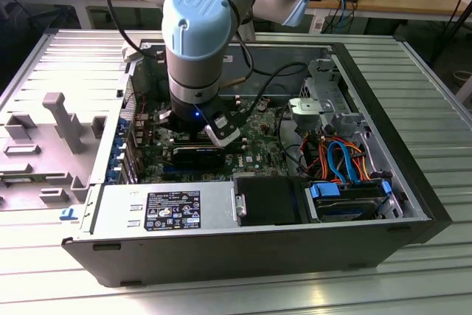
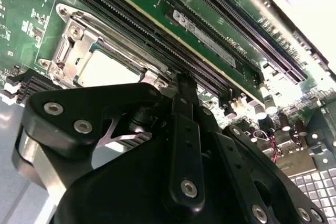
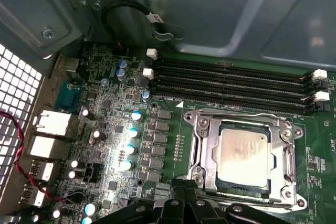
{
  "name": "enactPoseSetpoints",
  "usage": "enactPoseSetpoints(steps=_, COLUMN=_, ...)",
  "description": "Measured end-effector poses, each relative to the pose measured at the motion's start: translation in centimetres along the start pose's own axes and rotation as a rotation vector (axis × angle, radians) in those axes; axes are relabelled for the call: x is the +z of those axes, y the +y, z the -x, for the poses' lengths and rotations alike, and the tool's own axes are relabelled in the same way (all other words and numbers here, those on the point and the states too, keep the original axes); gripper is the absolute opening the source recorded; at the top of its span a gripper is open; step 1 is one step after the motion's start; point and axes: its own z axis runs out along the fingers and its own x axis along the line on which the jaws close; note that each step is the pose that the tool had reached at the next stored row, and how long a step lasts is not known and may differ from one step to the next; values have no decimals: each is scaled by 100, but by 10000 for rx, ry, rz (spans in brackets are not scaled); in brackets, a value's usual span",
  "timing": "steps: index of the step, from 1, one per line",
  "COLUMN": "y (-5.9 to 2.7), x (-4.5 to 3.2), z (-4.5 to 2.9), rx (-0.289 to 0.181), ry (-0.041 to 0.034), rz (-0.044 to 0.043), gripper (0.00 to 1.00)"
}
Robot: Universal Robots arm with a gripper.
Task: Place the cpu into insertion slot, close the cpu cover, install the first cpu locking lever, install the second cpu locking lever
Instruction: 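Install the second cpu locking lever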
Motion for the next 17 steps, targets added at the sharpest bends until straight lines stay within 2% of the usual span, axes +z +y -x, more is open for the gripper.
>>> enactPoseSetpoints(steps=11, y=-20, x=16, z=-2, rx=0, ry=-4, rz=3, gripper=11)
enactPoseSetpoints(steps=17, y=18, x=-8, z=2, rx=-7, ry=-3, rz=0, gripper=11)
